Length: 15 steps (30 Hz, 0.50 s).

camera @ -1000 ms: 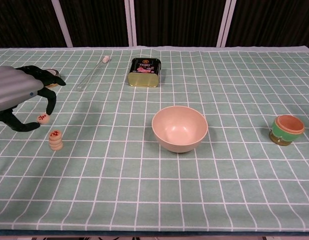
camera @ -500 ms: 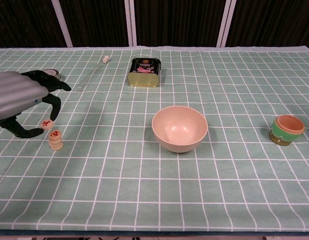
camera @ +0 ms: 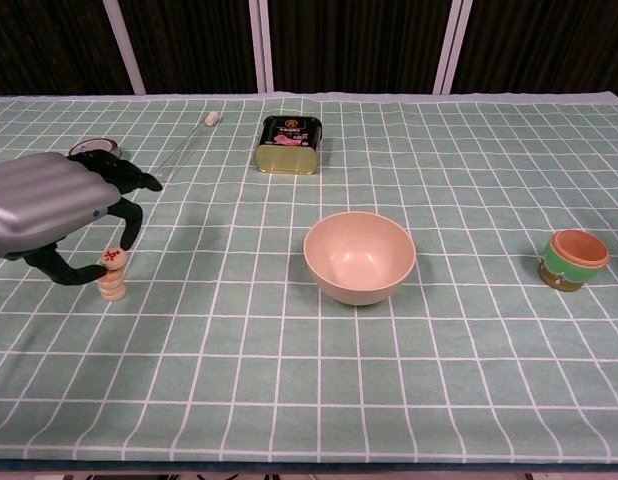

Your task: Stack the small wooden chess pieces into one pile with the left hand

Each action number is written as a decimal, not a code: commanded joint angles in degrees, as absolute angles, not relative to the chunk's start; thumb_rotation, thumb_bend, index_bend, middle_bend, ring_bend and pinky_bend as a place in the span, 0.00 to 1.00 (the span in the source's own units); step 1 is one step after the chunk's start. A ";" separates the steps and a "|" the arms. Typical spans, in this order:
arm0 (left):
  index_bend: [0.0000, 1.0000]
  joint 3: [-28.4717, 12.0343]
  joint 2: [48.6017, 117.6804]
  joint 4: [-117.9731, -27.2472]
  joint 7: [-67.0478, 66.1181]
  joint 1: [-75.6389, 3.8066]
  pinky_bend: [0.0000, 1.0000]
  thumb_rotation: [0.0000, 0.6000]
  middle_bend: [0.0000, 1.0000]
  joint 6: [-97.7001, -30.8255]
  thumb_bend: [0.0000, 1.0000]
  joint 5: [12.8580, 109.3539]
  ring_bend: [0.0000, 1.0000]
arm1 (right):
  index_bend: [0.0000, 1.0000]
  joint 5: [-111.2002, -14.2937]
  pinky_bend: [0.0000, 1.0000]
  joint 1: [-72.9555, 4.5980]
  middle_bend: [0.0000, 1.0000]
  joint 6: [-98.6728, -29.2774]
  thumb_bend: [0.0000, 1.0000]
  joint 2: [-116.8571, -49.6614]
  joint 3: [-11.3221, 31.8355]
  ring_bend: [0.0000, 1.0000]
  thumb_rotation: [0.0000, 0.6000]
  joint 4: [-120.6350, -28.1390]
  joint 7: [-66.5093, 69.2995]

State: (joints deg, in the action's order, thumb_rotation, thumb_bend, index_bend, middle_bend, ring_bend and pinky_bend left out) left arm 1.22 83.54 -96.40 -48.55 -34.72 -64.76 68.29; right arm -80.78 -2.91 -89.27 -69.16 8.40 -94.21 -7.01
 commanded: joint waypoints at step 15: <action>0.46 1.35 83.55 -95.78 -48.89 -34.22 0.00 1.00 0.07 -64.73 0.31 67.69 0.00 | 0.09 -80.76 0.00 -2.90 0.01 -89.26 0.23 -69.18 8.39 0.00 1.00 -94.24 -7.03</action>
